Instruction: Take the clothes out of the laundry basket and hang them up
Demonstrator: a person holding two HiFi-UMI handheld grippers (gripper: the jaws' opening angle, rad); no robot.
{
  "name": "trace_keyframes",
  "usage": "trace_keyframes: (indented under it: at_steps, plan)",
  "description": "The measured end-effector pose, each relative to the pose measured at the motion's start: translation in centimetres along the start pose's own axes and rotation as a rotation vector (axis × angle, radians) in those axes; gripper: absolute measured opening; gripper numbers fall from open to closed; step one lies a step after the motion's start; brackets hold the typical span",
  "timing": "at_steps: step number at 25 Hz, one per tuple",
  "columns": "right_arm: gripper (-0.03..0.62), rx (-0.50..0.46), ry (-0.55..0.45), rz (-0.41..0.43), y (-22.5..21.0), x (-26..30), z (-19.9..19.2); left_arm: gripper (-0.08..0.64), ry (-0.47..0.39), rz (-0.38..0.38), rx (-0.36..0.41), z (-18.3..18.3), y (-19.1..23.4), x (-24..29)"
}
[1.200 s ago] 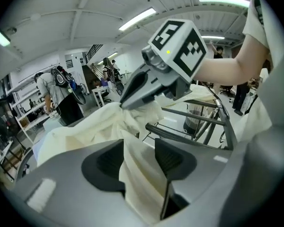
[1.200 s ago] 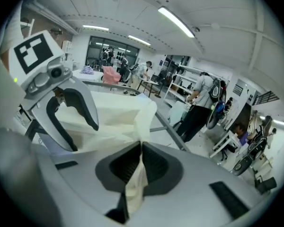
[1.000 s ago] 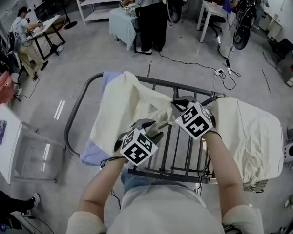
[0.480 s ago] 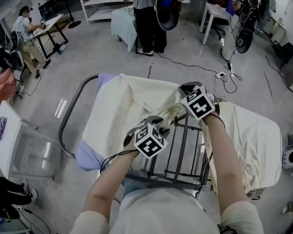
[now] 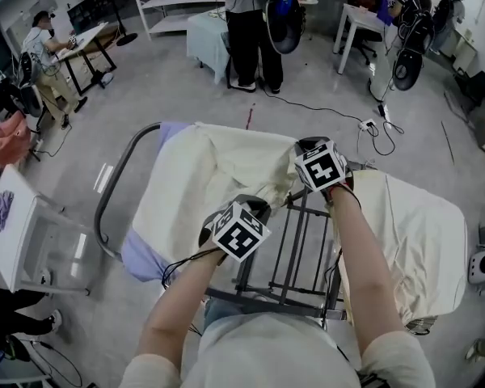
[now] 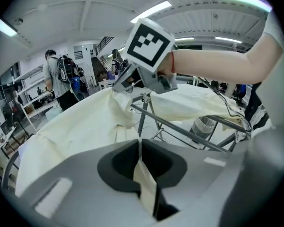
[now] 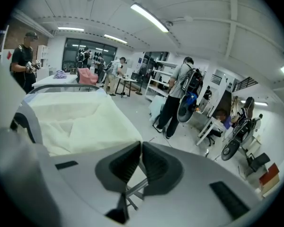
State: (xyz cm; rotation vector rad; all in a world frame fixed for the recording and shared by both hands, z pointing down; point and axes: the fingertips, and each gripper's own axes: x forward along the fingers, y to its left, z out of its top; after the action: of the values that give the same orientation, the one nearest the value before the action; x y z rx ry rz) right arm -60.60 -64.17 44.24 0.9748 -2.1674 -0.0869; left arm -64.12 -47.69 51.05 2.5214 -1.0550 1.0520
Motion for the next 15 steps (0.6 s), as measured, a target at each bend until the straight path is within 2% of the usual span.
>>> trace_keyframes:
  at_steps: [3,6,10,15]
  plan:
    - [0.008,0.012,0.003,-0.027,-0.8,0.3,-0.4,0.032,0.008,-0.055,-0.009,-0.3,-2.5,-2.0]
    - [0.006,0.033,0.013,-0.026,-1.2,0.7,-0.8,0.032,-0.033,-0.15,-0.062,0.1,-6.0,-4.6]
    - [0.005,-0.015,0.041,-0.039,-1.4,1.0,-1.4,0.032,-0.102,-0.303,-0.145,1.3,-11.1,-8.3]
    - [0.005,-0.042,0.043,-0.079,-1.3,0.8,-0.4,0.032,-0.167,-0.434,-0.198,2.1,-15.1,-12.9]
